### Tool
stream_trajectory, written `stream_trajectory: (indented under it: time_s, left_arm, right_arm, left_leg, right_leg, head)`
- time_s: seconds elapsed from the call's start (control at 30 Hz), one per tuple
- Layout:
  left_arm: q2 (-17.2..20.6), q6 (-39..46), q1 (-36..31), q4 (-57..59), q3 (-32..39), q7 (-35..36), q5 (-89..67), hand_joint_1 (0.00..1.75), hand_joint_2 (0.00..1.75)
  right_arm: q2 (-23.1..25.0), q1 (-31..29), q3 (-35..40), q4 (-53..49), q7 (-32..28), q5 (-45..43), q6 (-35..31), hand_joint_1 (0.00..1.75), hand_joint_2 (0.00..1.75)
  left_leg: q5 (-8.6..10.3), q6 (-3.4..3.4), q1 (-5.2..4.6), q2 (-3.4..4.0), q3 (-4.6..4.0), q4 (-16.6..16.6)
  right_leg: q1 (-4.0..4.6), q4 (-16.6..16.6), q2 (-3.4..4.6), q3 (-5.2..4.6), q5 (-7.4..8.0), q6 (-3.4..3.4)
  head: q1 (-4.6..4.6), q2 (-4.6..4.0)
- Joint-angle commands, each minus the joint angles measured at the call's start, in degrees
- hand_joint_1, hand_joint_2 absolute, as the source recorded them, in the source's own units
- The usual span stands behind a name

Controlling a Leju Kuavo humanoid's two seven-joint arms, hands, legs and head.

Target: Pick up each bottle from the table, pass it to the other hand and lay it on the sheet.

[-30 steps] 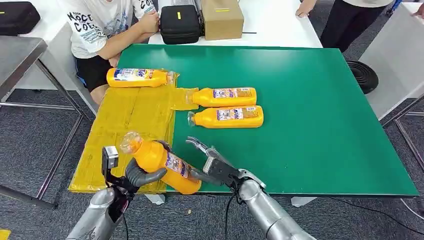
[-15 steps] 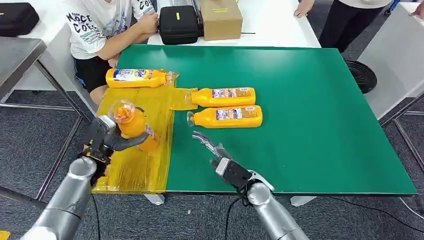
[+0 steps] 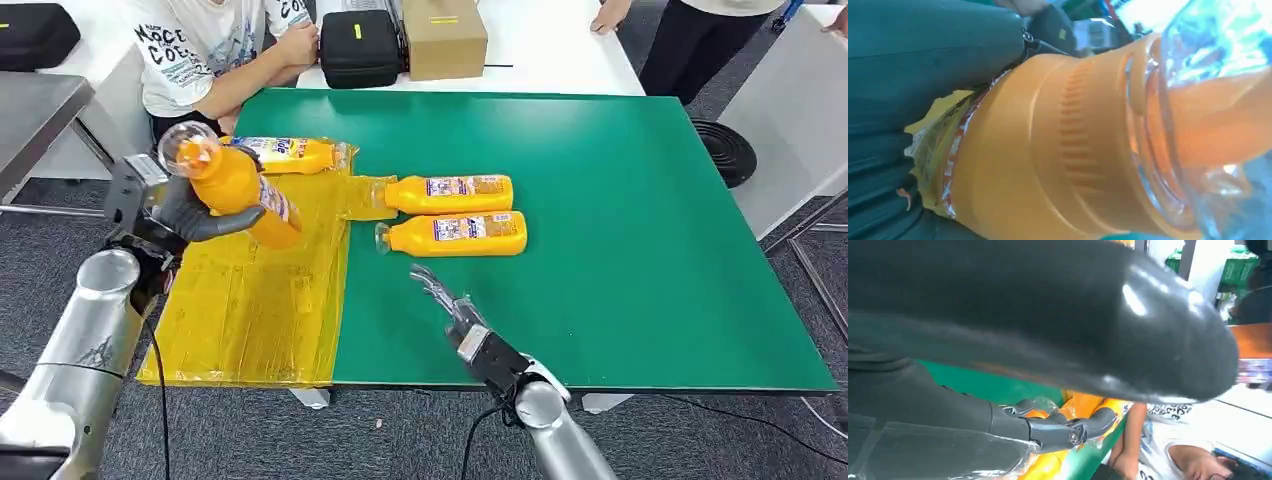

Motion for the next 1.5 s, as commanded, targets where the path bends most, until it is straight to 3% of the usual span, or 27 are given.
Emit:
stream_trajectory:
  time_s: [0.03, 0.13, 0.23, 0.3, 0.5, 0.7, 0.83, 1.0, 1.5]
  left_arm:
    - [5.72, 13.05, -9.24, 5.06, -16.82, 4.55, -30.67, 1.75, 1.75]
    - [6.07, 16.15, -8.51, 9.99, -22.67, 5.46, -41.29, 1.75, 1.75]
    - [10.84, 20.76, -3.82, 8.26, -26.82, 6.84, -49.22, 1.75, 1.75]
    - [12.05, 20.90, -2.73, 7.78, -27.57, 6.71, -50.64, 1.75, 1.75]
    - [12.50, 16.48, -4.47, 8.69, -30.87, 5.71, -52.59, 1.75, 1.75]
    - [12.51, 17.53, 0.49, 8.68, -29.89, 6.60, -51.88, 1.75, 1.75]
    - [9.98, 18.25, 1.77, 12.39, -30.13, 7.16, -52.77, 1.75, 1.75]
    - [4.91, 17.12, -2.25, 22.77, -31.35, 6.72, -54.35, 1.75, 1.75]
    - [1.78, 17.93, -3.56, 30.77, -32.50, 6.29, -56.05, 1.75, 1.75]
  right_arm:
    - [-0.28, 1.92, -4.61, -2.59, 0.64, 0.66, -0.45, 0.00, 0.00]
    - [-0.21, 1.96, -5.69, -4.34, 0.78, -0.24, 0.27, 0.00, 0.00]
    - [-0.41, 3.22, -7.19, -6.67, 0.32, -1.04, 0.48, 0.00, 0.00]
    - [-0.53, 3.85, -8.12, -7.66, 0.10, -1.37, 0.79, 0.00, 0.00]
    - [-1.19, 4.34, -10.48, -8.88, -0.28, -2.18, 0.98, 0.00, 0.00]
    - [-0.83, 6.08, -12.15, -10.79, -0.55, -2.63, 1.43, 0.00, 0.00]
    - [-0.46, 6.35, -12.29, -10.49, -0.69, -2.44, 1.75, 0.00, 0.00]
    - [-0.61, 5.49, -11.96, -9.29, -0.70, -2.07, 1.94, 0.00, 0.00]
    - [-0.29, 6.84, -12.59, -8.91, -0.93, -2.01, 2.11, 0.00, 0.00]
  left_leg:
    - [-0.10, -0.03, 0.09, -0.07, 0.15, 0.07]
    - [-0.02, -0.01, 0.04, -0.23, 0.14, 0.02]
    - [-0.07, 0.01, -0.03, 0.04, 0.35, -0.11]
    - [-0.07, 0.00, -0.06, 0.15, 0.25, -0.09]
    - [-0.06, -0.02, 0.02, -0.02, 0.13, 0.00]
    - [-0.19, 0.00, 0.06, 0.10, 0.43, -0.02]
    - [-0.17, -0.01, 0.00, 0.14, 0.43, -0.10]
    - [-0.11, -0.01, 0.02, -0.06, 0.34, -0.08]
    - [-0.03, -0.03, -0.01, -0.07, 0.37, -0.09]
  right_leg:
    - [0.12, 0.02, -0.15, 0.21, -0.11, -0.16]
    - [0.06, 0.02, -0.31, 0.20, -0.11, -0.13]
    - [-0.01, -0.10, -0.04, 0.35, -0.07, -0.11]
    - [-0.04, -0.07, 0.11, 0.21, -0.03, -0.08]
    - [0.05, -0.02, -0.04, 0.12, -0.10, -0.11]
    - [0.10, -0.10, 0.03, 0.46, -0.17, -0.18]
    - [0.04, -0.12, 0.08, 0.43, -0.15, -0.17]
    - [0.06, -0.12, -0.11, 0.39, -0.15, -0.16]
    - [0.02, -0.11, -0.13, 0.43, -0.06, -0.10]
  head:
    - [-0.04, 0.00]
    - [-0.02, 0.00]
    - [0.02, 0.00]
    - [0.02, 0.00]
    - [-0.02, 0.00]
    - [0.02, 0.00]
    - [0.00, 0.00]
    - [-0.02, 0.00]
    - [0.00, 0.00]
